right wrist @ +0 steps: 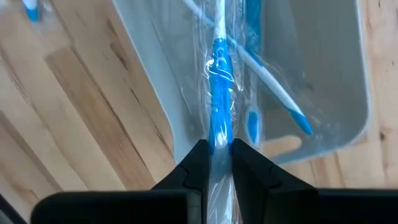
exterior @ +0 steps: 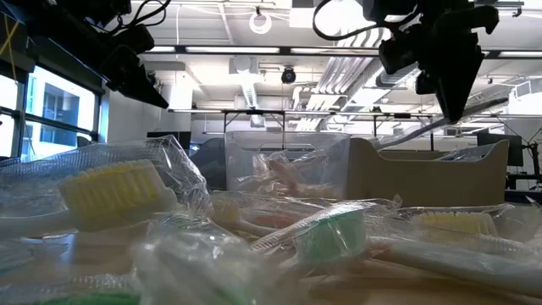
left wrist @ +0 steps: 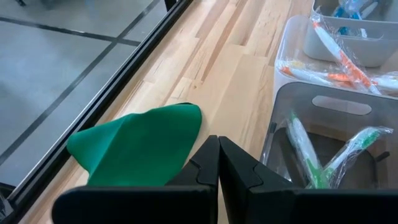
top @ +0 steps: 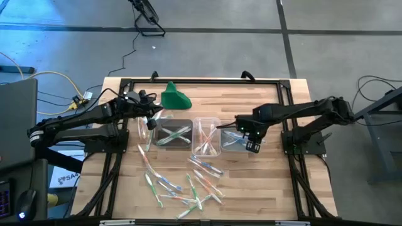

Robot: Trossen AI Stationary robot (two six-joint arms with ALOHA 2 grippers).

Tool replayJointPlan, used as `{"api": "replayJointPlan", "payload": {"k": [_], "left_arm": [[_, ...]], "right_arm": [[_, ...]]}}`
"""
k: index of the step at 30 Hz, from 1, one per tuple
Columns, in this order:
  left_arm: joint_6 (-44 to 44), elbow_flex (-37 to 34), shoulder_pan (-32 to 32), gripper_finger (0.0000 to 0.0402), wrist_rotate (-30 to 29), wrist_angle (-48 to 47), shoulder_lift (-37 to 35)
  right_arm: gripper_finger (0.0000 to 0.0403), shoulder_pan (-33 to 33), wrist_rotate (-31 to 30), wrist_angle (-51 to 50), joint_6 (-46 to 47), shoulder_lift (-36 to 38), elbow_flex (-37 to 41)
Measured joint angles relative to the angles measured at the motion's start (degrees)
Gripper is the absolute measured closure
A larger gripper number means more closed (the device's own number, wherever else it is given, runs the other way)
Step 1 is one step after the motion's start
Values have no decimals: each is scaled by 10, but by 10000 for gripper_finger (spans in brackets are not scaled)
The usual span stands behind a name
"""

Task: Pick & Place Toothbrushes
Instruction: Put the blue toothbrush into the gray bin

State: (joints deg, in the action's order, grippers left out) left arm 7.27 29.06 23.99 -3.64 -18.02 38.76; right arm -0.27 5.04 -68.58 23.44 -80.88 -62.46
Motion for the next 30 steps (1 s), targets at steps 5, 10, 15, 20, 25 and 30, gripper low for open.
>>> {"api": "replayJointPlan", "payload": {"k": [5,10,15,20,25,30], "left_arm": [[0,0,0,402,0,-1,0],[0,0,0,402,0,-1,0],[0,0,0,402,0,-1,0],[0,0,0,402,0,-1,0],[0,0,0,402,0,-1,0],[0,0,0,401,0,-2,0]], "right_arm": [[362,-1,2,30,31,0,13],[362,-1,15,39,51,-3,16],[348,-1,27,45,55,-6,16],[319,-1,0,62,54,-6,16],[285,-1,-35,62,51,-6,16],[265,-1,-19,60,33,-6,16]]}}
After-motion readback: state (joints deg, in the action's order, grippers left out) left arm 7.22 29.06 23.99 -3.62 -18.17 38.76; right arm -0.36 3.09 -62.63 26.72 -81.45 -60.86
